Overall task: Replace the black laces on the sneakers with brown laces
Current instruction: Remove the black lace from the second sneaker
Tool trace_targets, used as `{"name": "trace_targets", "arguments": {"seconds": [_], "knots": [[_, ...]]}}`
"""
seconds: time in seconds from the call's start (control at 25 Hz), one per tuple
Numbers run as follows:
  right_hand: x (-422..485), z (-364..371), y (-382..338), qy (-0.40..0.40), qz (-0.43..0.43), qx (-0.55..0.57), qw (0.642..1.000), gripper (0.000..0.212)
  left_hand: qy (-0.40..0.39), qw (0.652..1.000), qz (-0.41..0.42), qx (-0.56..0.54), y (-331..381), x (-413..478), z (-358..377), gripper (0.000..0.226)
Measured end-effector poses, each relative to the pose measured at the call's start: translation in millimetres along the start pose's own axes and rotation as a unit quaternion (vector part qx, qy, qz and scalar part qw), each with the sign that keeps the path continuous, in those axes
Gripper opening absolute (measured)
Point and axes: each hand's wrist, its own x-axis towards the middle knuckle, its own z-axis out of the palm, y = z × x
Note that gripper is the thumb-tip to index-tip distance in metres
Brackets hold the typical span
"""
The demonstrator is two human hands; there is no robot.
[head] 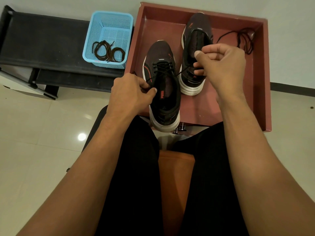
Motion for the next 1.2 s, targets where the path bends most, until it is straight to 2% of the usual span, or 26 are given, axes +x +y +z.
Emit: {"name": "trace_targets", "arguments": {"seconds": [0.16,0.28,0.4,0.52,0.72,0.88,1.04,1.2], "knots": [[-9.2,-1.1,-6.2,-0.027,-0.060,-0.121,0.990,0.010,0.025,0.999,0.026,0.007,-1.7,1.5,2.5,0.025],[-19.7,1.3,-6.8,-0.118,-0.084,-0.218,0.965,0.017,0.070,0.993,0.100,0.007,2.7,6.0,5.8,0.030],[-23.4,10.1,-1.2,-0.136,-0.112,-0.307,0.935,0.032,0.086,0.982,0.163,0.041,15.2,15.6,12.2,0.030],[-22.1,17.7,3.7,-0.124,-0.104,-0.330,0.930,0.035,0.074,0.979,0.169,0.083,23.5,23.2,18.7,0.026],[-28.3,26.7,1.7,-0.092,-0.108,-0.373,0.917,0.020,0.077,0.976,0.171,0.111,25.2,26.8,24.1,0.028],[-28.6,26.1,1.1,-0.084,-0.108,-0.364,0.921,0.014,0.086,0.975,0.171,0.112,27.4,30.1,27.1,0.023],[-27.4,25.9,4.3,-0.089,-0.108,-0.341,0.930,0.009,0.110,0.983,0.142,0.037,18.7,36.2,20.4,0.006],[-25.2,24.3,6.6,-0.096,-0.105,-0.335,0.931,0.008,0.154,0.984,0.065,-0.054,5.9,40.6,5.3,0.007]]}}
